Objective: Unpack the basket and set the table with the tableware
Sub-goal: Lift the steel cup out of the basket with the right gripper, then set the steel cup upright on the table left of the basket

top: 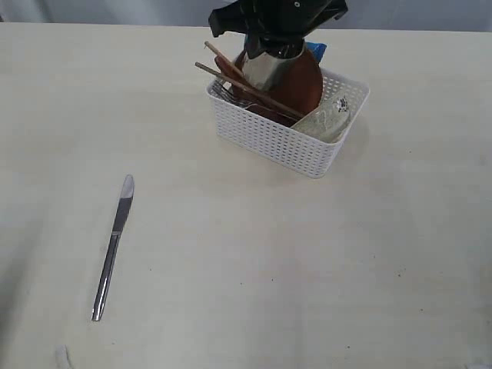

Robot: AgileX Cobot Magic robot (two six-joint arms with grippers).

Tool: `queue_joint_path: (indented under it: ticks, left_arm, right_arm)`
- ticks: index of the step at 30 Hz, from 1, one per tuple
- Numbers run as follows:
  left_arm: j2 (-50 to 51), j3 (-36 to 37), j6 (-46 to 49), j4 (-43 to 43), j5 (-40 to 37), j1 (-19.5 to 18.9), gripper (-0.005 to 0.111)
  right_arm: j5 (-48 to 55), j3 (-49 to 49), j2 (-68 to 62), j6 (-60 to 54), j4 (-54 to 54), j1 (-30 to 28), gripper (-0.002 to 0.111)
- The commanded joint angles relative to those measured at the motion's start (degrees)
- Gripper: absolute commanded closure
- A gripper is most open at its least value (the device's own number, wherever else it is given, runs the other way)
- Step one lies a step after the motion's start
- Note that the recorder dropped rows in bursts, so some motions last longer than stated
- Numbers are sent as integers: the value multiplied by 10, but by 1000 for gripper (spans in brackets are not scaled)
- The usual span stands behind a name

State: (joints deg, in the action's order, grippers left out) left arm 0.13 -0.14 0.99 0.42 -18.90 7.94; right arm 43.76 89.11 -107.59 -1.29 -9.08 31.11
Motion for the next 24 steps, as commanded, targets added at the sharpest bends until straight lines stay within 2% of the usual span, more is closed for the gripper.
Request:
queue_joint_path:
  ticks: [1,9,13,18,24]
  left_arm:
    - [-1,1,-2,-1,5,4,107]
    - [-1,1,-2,-1,5,4,107]
    - [-1,1,-2,-1,5,4,107]
    - [-1,1,-2,-1,5,4,107]
    - [-1,1,-2,-1,5,4,107]
  right_arm:
    - [-4,1,10,-18,6,9,109]
    - [-44,3,27,-49,5,53,109]
    - [-44,38,17,-50,9,92,109]
    - [36,175,-56,-22,53,146,109]
    - [209,384,-213,-11,64,154,109]
